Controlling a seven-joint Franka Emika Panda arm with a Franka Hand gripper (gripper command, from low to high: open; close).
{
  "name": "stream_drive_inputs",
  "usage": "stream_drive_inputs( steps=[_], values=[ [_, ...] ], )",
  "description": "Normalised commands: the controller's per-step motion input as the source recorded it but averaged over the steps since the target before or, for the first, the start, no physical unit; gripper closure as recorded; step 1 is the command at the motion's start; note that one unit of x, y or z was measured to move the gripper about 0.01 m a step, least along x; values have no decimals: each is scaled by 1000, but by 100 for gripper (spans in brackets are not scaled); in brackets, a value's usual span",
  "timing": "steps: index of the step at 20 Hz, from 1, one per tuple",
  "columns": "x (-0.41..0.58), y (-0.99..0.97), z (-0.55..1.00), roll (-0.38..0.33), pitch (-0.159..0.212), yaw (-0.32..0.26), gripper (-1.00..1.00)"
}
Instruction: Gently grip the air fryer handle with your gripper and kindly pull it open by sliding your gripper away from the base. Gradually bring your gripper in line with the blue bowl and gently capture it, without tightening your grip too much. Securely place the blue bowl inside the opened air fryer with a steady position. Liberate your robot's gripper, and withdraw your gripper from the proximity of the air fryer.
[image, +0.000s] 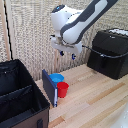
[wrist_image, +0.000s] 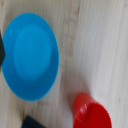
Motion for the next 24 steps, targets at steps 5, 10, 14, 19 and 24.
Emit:
stream_drive_inputs(
  steps=[5, 10, 14, 19, 24],
  values=[
    [0, -339, -291, -277, -153, -21, -100],
    [0, -421, -333, -251, -112, -3, -100],
    [0, -463, -304, -222, -85, 2, -100],
    [-32, -490, -296, -208, -73, 15, -100],
    [-122, -486, -349, -175, -64, 5, -100]
  ],
)
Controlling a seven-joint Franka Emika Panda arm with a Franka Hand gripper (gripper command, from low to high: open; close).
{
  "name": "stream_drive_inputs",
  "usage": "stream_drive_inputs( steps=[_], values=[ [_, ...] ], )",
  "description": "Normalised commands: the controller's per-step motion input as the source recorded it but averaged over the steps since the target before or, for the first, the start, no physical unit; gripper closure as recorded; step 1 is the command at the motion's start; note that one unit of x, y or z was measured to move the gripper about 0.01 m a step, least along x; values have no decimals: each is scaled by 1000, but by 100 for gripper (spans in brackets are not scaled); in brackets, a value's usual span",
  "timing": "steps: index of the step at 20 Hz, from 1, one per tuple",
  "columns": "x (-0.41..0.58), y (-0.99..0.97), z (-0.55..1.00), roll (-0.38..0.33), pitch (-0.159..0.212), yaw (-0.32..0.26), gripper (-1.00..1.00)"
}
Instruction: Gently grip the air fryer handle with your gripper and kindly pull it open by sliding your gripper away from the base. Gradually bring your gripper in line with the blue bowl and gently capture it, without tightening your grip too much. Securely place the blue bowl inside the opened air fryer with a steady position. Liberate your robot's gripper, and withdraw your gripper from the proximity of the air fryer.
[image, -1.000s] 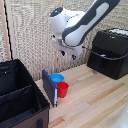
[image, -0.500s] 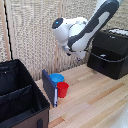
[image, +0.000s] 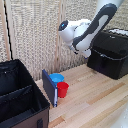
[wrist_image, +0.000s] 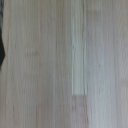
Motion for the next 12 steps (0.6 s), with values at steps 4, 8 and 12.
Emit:
stream_drive_inputs(
  steps=[4, 8, 12],
  values=[
    [-135, -501, -334, -170, -45, 36, -100],
    [-287, -566, -291, -131, -14, 80, -100],
    [-408, -631, -281, -80, -13, 103, -100]
  ],
)
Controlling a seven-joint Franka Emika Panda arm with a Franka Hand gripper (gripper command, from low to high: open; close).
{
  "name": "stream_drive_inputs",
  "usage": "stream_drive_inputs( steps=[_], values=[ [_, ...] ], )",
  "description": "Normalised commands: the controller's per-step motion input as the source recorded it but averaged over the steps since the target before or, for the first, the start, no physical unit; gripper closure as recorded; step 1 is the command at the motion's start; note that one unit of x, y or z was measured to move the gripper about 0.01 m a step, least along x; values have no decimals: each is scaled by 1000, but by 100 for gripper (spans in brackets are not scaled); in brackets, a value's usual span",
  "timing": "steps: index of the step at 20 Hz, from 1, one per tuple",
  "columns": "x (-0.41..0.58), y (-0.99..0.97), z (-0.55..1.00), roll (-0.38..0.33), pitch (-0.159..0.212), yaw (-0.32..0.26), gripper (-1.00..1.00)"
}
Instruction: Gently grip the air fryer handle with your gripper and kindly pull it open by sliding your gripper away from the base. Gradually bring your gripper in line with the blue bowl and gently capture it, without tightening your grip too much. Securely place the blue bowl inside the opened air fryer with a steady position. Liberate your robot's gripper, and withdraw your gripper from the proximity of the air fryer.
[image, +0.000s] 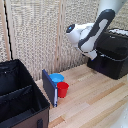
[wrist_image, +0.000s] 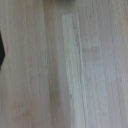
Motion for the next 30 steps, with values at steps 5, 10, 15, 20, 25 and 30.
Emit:
stream_drive_inputs(
  steps=[5, 10, 15, 20, 25, 30],
  values=[
    [-382, -656, -259, -50, -16, 130, -100],
    [-166, -587, -189, -81, -15, 180, -100],
    [0, -282, -50, -178, -47, 272, -100],
    [-1, -273, -60, -193, -24, 258, -100],
    [-38, -328, -74, -177, 53, 216, -100],
    [-75, -356, -25, -121, 126, 203, -100]
  ],
)
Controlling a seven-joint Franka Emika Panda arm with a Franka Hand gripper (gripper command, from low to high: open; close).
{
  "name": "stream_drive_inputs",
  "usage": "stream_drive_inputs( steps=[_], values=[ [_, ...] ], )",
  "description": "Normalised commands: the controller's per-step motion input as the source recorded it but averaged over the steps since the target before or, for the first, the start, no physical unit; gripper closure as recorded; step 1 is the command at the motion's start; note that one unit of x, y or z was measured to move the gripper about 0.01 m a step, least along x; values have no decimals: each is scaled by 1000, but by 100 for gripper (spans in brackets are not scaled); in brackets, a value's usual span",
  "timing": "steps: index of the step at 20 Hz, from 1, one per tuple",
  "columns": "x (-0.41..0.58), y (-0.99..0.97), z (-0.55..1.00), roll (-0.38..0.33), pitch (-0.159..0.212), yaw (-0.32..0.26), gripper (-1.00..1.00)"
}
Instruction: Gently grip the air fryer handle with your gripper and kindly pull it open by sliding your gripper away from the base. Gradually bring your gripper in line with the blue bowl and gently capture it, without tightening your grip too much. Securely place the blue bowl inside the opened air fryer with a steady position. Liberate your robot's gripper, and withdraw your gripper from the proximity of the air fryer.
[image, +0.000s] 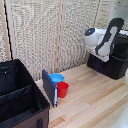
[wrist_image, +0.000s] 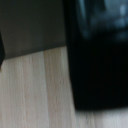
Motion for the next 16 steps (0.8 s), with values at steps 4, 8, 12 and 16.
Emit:
stream_drive_inputs(
  steps=[4, 8, 12, 16],
  values=[
    [-54, -225, 10, -38, 121, 62, 100],
    [-98, -83, 0, 0, 36, -105, 100],
    [-181, -140, 210, 226, 132, -218, 100],
    [-173, -172, 315, 261, 132, -210, 100]
  ],
)
